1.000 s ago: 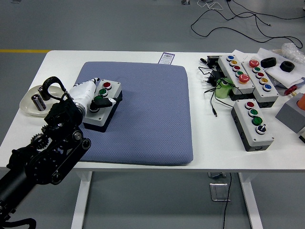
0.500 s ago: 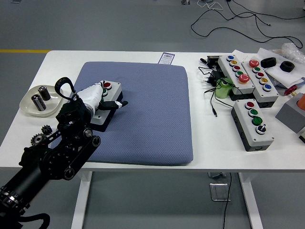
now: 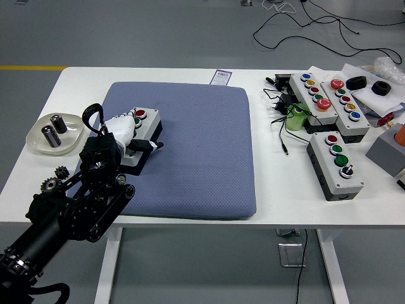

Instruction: Pick up the button,place it on the desk,press the button,press the button

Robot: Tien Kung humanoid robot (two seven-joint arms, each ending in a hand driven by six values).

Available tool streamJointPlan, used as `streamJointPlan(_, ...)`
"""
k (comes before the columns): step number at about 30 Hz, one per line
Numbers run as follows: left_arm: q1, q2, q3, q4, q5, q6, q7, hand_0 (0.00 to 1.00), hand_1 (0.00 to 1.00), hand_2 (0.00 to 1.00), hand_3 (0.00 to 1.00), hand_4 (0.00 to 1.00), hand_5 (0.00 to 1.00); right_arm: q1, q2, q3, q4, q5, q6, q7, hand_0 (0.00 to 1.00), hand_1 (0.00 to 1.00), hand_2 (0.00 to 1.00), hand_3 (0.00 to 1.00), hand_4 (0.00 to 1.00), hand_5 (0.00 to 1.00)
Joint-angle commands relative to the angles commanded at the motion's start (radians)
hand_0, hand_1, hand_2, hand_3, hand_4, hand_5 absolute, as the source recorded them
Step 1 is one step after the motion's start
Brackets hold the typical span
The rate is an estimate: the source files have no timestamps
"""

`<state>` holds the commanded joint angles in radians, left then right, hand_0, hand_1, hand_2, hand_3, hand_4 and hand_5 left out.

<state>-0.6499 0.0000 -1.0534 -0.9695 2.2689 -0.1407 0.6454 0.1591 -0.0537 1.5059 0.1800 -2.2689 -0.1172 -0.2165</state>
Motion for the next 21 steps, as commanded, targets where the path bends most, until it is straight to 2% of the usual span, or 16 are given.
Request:
streamJointPlan(2,0.001,0.0,0.0,-0.002,0.0,-0.004,0.0,0.696,0.898,0.998,0.998,0.966,0.589,-0.001,0.0,0.001,0.0,0.0,0.0,0.0,0.673,0.658,0.674,0.624,0.31,0.173)
streamJointPlan(3,0.002,0.0,0.0,-0.002,0.0,-0.005,0.0,0.452,0.652,0.998,0.998,0.96,0.556,-0.001,0.0,0.001,0.0,0.0,0.0,0.0,0.673,0.658,0.674,0.624,0.31,0.173)
streamJointPlan(8,0.001,0.0,0.006,0.01,0.0,-0.027,0.0,0.452,0.652,0.998,0.998,0.96,0.556,-0.002,0.0,0.003,0.0,0.0,0.001,0.0,0.673,0.658,0.674,0.624,0.31,0.173)
streamJointPlan(9,0.001,0.0,0.011,0.015,0.0,-0.019,0.0,0.319,0.422,0.83,0.998,0.96,0.544,-0.003,0.0,0.003,0.0,0.0,0.001,0.0,0.673,0.658,0.674,0.624,0.31,0.173)
streamJointPlan(14,0.0,0.0,0.025,0.024,0.0,0.025,0.0,0.319,0.422,0.83,0.998,0.96,0.544,-0.004,-0.001,0.004,0.0,0.0,0.001,0.0,0.673,0.658,0.674,0.624,0.31,0.173)
streamJointPlan(15,0.0,0.0,0.026,0.024,0.0,0.026,0.0,0.133,0.251,0.354,0.813,0.936,0.461,-0.004,-0.001,0.004,0.0,0.0,0.001,0.0,0.673,0.658,0.674,0.624,0.31,0.173)
streamJointPlan(20,0.001,0.009,0.027,0.028,0.0,0.042,0.0,0.133,0.251,0.354,0.813,0.936,0.461,-0.005,-0.001,0.004,0.0,0.0,0.001,0.0,0.673,0.658,0.674,0.624,0.31,0.173)
streamJointPlan(21,0.002,0.011,0.026,0.028,0.0,0.05,0.0,0.1,0.224,0.279,0.55,0.899,0.334,-0.005,-0.001,0.004,0.0,0.0,0.0,0.0,0.673,0.658,0.674,0.624,0.31,0.173)
